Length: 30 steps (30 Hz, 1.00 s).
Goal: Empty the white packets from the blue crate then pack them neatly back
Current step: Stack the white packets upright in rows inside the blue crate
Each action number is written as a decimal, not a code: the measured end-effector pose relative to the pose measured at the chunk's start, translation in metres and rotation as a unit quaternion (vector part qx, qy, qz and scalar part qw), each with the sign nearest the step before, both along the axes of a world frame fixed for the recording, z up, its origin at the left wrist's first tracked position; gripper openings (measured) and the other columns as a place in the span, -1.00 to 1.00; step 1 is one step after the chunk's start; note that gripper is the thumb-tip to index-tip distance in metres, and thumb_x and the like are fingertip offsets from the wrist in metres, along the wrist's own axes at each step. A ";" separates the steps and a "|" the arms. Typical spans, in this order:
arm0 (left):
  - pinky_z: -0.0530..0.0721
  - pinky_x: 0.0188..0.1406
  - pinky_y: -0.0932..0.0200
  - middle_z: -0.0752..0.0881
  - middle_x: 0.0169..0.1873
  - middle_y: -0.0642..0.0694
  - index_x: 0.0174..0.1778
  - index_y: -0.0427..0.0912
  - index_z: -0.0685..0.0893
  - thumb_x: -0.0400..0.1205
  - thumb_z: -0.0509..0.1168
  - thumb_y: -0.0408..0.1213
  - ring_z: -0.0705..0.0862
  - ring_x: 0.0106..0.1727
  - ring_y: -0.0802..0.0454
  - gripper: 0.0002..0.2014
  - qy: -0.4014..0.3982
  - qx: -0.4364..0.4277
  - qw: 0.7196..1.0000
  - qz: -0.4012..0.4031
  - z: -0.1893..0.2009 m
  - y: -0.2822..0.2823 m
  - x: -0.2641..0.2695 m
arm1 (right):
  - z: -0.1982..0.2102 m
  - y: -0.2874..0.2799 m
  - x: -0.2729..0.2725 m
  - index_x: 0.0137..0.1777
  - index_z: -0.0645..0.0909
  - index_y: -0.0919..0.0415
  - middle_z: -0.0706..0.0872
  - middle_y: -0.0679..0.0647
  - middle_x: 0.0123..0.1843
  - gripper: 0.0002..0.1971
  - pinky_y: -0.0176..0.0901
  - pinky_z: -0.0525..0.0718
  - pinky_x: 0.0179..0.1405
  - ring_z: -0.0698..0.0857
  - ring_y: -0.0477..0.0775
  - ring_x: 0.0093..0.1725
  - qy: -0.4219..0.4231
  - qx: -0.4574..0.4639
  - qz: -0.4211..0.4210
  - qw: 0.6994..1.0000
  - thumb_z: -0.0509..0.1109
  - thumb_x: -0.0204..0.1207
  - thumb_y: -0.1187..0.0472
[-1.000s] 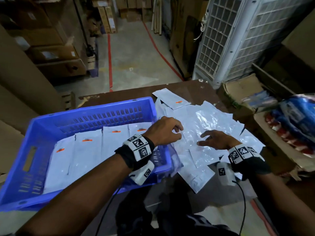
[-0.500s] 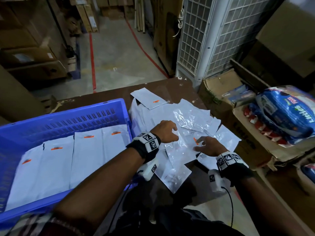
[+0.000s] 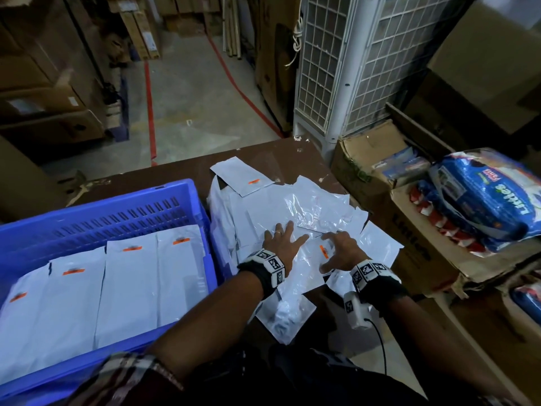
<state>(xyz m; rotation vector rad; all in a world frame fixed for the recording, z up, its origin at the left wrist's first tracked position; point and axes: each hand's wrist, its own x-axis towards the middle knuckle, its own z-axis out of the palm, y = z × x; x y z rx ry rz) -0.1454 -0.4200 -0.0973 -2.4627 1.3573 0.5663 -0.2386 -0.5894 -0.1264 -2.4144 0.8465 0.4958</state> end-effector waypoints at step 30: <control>0.65 0.23 0.04 0.73 0.17 0.02 0.30 -0.05 0.63 0.60 0.36 0.13 0.70 0.19 -0.01 -0.56 0.288 -0.478 0.757 0.339 0.047 0.004 0.032 | 0.001 -0.002 -0.022 0.50 0.36 -0.20 0.62 0.17 0.15 -0.14 -0.05 0.68 -0.04 0.65 0.20 0.13 -0.187 0.188 -0.135 0.955 0.73 0.27 0.19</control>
